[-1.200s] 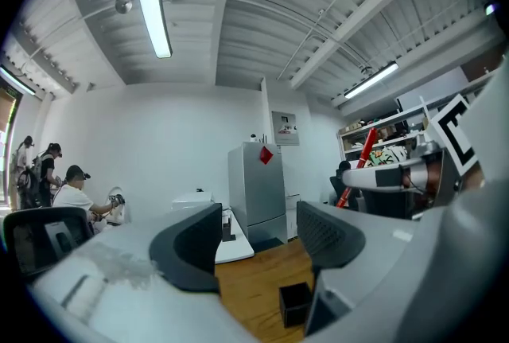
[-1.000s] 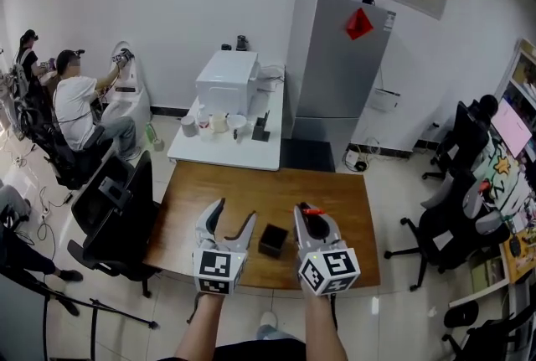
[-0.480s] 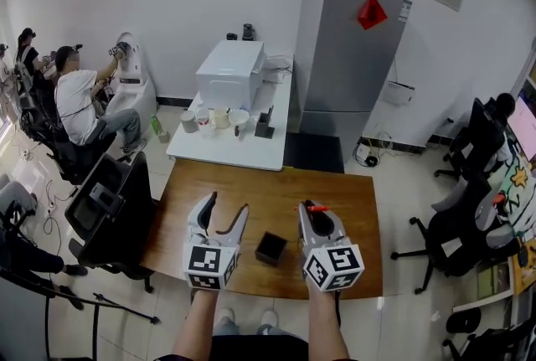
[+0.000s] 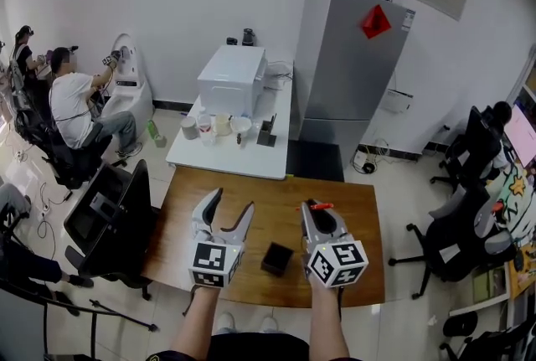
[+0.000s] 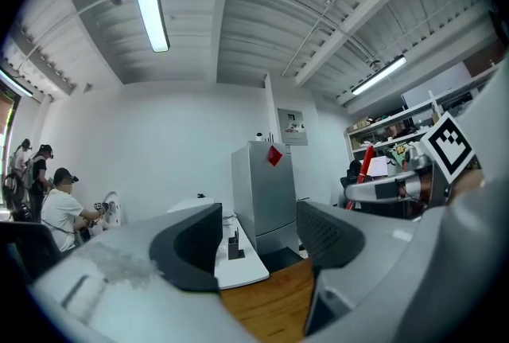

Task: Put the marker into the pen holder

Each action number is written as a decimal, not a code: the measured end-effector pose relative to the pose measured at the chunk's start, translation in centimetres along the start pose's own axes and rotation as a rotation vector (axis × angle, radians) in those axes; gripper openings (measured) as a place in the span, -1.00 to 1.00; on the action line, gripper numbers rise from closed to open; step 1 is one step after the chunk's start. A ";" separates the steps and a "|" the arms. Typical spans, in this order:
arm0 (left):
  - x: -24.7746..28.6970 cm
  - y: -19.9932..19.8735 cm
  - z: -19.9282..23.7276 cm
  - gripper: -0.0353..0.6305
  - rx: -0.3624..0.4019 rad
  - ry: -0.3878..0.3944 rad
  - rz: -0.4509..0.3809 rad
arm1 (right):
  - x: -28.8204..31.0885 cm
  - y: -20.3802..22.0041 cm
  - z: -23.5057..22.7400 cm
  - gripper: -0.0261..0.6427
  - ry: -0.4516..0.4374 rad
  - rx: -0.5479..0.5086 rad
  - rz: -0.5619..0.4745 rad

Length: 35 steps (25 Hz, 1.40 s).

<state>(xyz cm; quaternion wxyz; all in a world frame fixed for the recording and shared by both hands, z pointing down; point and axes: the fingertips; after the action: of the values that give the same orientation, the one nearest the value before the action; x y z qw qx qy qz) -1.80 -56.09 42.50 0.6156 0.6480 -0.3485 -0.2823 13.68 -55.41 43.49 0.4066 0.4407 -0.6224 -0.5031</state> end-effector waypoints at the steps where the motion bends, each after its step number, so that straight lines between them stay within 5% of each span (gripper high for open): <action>1: -0.1 0.0 0.4 -0.01 -0.003 -0.003 0.000 | 0.4 0.1 0.3 -0.78 -0.007 -0.004 0.008; 8: -0.9 -0.7 2.2 -0.02 -0.026 0.006 -0.033 | 3.2 5.0 1.2 -0.78 0.005 -0.090 0.144; 19: -1.0 1.4 3.1 -0.02 -0.043 0.008 0.003 | 4.2 18.8 -0.4 -0.78 0.018 -0.060 0.387; 35: -0.6 2.1 2.5 -0.02 -0.054 0.019 0.018 | 1.6 29.3 -0.9 -0.78 0.005 -0.071 0.544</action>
<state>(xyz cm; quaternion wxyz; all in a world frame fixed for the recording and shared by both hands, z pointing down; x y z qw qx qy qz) -4.39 -57.12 44.39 0.6387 0.6305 -0.3410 -0.2799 10.01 -54.13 72.56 0.5436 0.2439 -0.6987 -0.3959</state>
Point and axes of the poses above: the fingertips, and each gripper's own axes: x forward along the fingers, z to its left, y out of its underside, and after that the axes turned 10 degrees about y, right-handed
